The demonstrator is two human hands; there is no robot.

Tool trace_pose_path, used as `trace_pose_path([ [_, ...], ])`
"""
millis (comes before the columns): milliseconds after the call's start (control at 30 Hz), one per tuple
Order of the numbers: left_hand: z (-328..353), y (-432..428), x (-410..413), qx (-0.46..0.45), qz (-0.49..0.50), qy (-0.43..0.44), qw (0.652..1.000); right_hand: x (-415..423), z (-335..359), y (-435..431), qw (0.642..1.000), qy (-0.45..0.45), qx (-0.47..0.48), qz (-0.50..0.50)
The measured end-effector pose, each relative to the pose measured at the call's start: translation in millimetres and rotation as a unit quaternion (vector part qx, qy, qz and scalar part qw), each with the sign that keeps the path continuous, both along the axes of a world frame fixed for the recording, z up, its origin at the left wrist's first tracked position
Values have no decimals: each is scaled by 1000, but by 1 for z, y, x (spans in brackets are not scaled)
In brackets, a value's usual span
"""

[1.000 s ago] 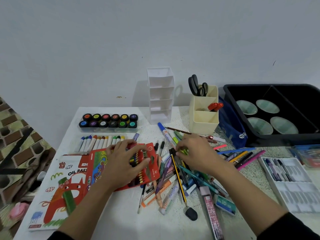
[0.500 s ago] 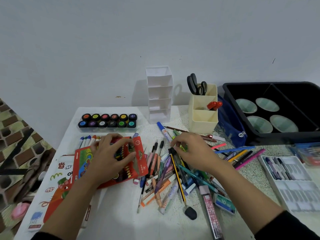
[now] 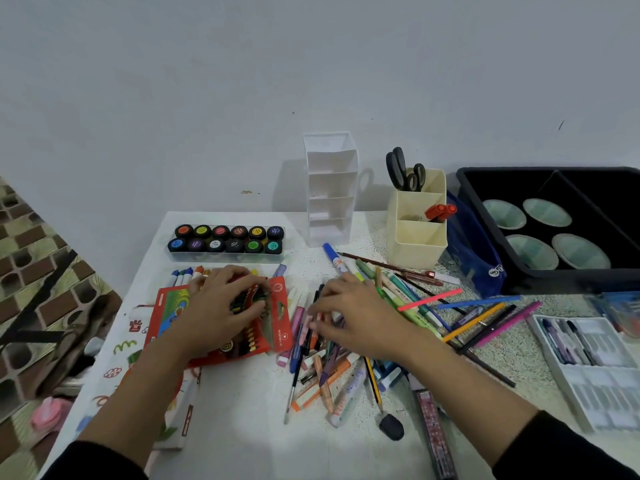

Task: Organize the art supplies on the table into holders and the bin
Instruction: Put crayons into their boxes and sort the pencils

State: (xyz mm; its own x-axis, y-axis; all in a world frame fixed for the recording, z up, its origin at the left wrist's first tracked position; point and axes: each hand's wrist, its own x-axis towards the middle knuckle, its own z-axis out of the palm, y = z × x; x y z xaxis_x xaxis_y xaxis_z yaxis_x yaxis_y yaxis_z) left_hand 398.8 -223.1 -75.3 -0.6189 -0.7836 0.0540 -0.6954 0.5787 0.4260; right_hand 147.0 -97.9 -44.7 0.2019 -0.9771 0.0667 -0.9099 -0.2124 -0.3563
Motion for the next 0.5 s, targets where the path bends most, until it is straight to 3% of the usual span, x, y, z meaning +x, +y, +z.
trace_pose_path([
  [133, 2, 6, 7, -3, 3, -16, 1000, 9, -10, -1, 995, 93, -11, 21],
  [500, -1, 17, 20, -17, 2, -89, 996, 9, -14, -15, 995, 96, 1, 34],
])
